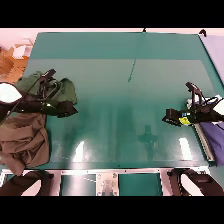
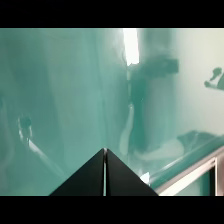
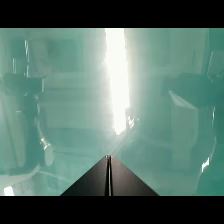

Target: Fold the shirts.

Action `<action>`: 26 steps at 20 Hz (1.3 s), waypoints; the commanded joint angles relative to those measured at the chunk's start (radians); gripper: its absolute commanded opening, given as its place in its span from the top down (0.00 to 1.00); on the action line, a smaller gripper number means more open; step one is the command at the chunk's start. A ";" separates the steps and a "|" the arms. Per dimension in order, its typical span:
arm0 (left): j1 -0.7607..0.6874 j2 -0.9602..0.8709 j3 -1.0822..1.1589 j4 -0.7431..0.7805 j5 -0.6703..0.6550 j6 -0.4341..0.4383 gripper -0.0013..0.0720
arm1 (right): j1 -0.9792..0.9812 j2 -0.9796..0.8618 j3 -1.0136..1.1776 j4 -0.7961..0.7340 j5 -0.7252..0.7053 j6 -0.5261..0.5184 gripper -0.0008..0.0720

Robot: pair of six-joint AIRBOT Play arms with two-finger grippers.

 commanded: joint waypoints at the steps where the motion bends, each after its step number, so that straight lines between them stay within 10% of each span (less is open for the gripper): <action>1: 0.000 0.001 0.000 -0.027 0.174 0.000 0.95 | 0.000 0.001 0.000 0.000 -0.024 0.000 0.96; 5: 0.000 0.001 0.000 0.140 0.415 0.058 0.95 | -0.001 0.001 0.000 0.000 -0.043 0.000 0.96; 8: 0.023 -0.013 0.000 0.758 0.546 -0.083 0.95 | -0.001 0.001 0.000 -0.001 -0.060 0.000 0.96; 9: 0.066 -0.027 0.000 0.921 0.521 -0.133 0.80 | -0.001 0.000 0.000 -0.001 -0.077 0.000 0.96; 10: 0.124 -0.042 -0.001 0.992 0.503 -0.160 0.29 | -0.001 0.000 0.000 0.000 -0.099 0.000 0.93; 11: 0.199 -0.064 -0.002 0.999 0.485 -0.172 0.01 | -0.001 0.000 0.000 0.000 -0.121 0.000 0.79; 22: 0.393 -0.343 -0.003 0.946 0.399 -0.051 0.08 | -0.001 0.000 -0.001 0.000 -0.196 0.000 0.54; 23: 0.393 -0.345 -0.002 0.935 0.403 -0.051 0.35 | -0.001 0.000 -0.001 -0.001 -0.196 0.000 0.54; 24: 0.392 -0.345 0.006 0.932 0.393 -0.049 0.87 | -0.001 0.000 -0.001 -0.001 -0.196 0.000 0.54; 26: 0.392 -0.344 0.047 0.919 0.359 -0.045 0.95 | -0.001 0.000 -0.001 0.000 -0.196 0.000 0.54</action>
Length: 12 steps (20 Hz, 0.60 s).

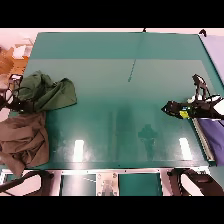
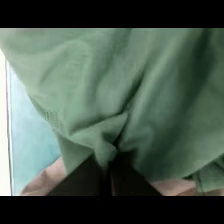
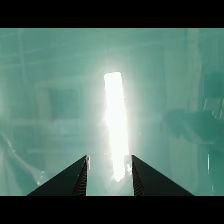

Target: Fold the shirts.

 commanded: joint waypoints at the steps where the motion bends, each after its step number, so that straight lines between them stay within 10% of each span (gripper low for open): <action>1: 0.003 -0.017 0.074 -0.057 -0.075 0.008 0.95 | 0.000 0.000 -0.001 0.000 -0.003 0.000 0.54; 12: -0.585 0.011 0.930 -0.817 -0.313 0.138 0.95 | 0.000 0.000 0.001 0.001 0.018 0.001 0.54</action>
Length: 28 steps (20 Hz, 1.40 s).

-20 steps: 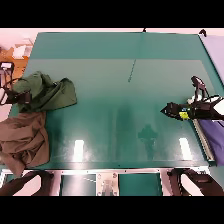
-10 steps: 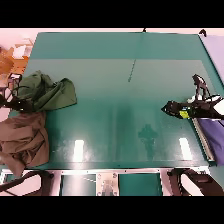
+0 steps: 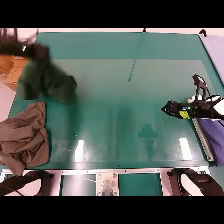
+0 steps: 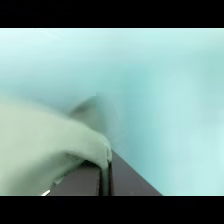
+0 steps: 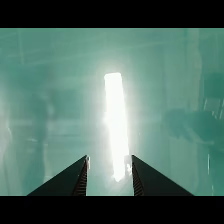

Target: Fold the shirts.

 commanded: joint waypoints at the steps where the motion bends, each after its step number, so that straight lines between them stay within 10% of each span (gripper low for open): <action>1: -0.267 0.002 0.192 -0.225 -0.031 0.018 0.95 | 0.000 0.000 0.005 0.001 0.025 0.005 0.54; 12: -0.507 -0.321 0.047 -0.235 -0.077 -0.063 0.95 | -0.129 0.001 0.094 0.000 0.211 0.004 0.61; 16: -0.490 -0.426 0.027 -0.187 -0.059 -0.060 0.95 | -0.315 0.001 0.094 0.000 0.332 -0.013 0.34; 18: -0.446 -0.423 0.037 -0.180 -0.074 -0.074 0.05 | -0.398 0.000 0.092 0.000 0.361 -0.048 0.34; 23: -0.242 -0.416 0.056 -0.179 -0.431 -0.117 0.01 | -0.426 0.000 -0.115 0.119 0.362 -0.063 0.34; 28: -0.141 -0.413 -0.008 -0.190 -0.467 -0.113 0.01 | -0.397 -0.004 -0.393 0.248 0.214 -0.146 0.36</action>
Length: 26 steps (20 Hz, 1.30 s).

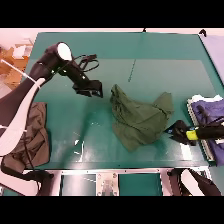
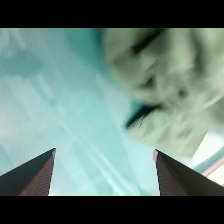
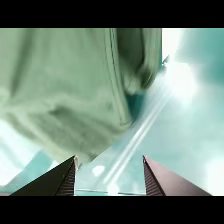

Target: Fold the shirts.

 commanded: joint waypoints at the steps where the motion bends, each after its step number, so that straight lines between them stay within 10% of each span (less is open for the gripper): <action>1: 0.054 -0.001 -0.032 -0.020 -0.035 -0.001 0.01 | 0.027 -0.017 -0.151 0.080 -0.155 -0.051 0.37; 6: 0.054 -0.001 -0.034 -0.114 0.027 0.000 0.01 | 0.072 -0.174 -0.134 0.301 -0.323 -0.201 0.48; 9: 0.054 -0.001 -0.034 -0.119 0.025 0.015 0.01 | 0.105 -0.245 -0.124 0.395 -0.293 -0.307 0.96; 15: 0.054 -0.001 -0.034 -0.116 0.024 0.027 0.01 | 0.072 -0.108 0.270 0.549 -0.089 -0.266 0.96; 21: -0.014 -0.001 -0.183 -0.195 0.055 0.036 0.01 | -0.105 -0.175 0.688 0.341 -0.160 -0.156 0.96; 26: -0.247 -0.007 -0.431 -0.469 0.452 0.133 0.01 | -0.108 -0.266 0.657 0.325 -0.123 -0.171 0.96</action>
